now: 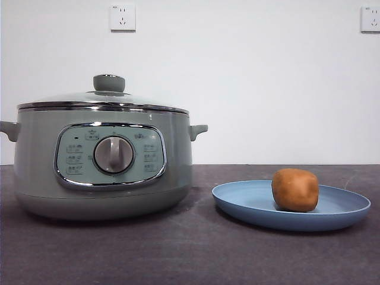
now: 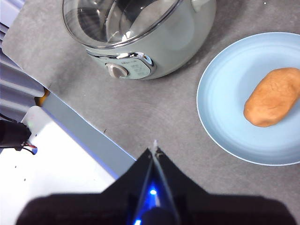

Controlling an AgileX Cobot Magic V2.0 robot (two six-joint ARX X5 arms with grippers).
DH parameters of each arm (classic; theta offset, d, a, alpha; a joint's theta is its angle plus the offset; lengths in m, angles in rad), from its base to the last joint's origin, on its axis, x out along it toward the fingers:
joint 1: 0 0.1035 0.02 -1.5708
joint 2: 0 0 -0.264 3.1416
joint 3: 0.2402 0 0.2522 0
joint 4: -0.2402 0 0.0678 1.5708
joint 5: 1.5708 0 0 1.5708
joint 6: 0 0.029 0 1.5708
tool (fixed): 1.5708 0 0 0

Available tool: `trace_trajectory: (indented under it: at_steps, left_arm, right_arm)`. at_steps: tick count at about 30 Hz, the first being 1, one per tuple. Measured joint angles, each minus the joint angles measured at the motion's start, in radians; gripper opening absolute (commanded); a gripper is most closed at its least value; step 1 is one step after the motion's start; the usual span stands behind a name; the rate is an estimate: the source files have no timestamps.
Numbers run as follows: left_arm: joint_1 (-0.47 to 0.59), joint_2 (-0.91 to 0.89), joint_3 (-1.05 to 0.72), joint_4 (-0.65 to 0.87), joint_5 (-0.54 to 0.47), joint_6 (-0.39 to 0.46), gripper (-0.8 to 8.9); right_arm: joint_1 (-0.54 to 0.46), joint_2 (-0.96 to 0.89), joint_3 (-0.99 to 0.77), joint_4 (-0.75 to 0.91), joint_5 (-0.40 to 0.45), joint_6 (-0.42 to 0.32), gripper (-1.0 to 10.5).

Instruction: Take the potato out from the steamer,put the potato on the plate,close the lid

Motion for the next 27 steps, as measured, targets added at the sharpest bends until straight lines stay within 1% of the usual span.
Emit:
trace_trajectory:
  at_steps: [10,14,17,21,25,27]
  left_arm:
    - [0.000,0.000,0.000,0.006,0.000,-0.007,-0.03]
    - [0.000,0.000,0.000,0.067,-0.001,-0.007,-0.04]
    - [0.000,-0.018,-0.003,0.082,-0.005,-0.007,-0.03]
    - [0.000,-0.117,-0.004,0.096,-0.039,-0.003,-0.03]
    - [0.001,-0.276,-0.007,0.147,-0.041,0.003,-0.04]
    - [0.018,-0.353,-0.040,0.175,-0.039,0.005,-0.03]
  right_arm:
    - [0.000,0.000,0.000,0.000,0.000,-0.002,0.0]
    - [0.000,0.000,0.000,0.000,0.000,-0.002,0.0]
    - [0.000,-0.001,0.000,0.001,0.000,-0.002,0.0]
    - [0.000,-0.001,0.000,0.002,0.000,-0.002,0.0]
    - [0.000,-0.001,0.000,0.002,0.000,-0.002,0.0]
    - [0.000,-0.001,0.000,0.002,0.000,-0.002,0.0]
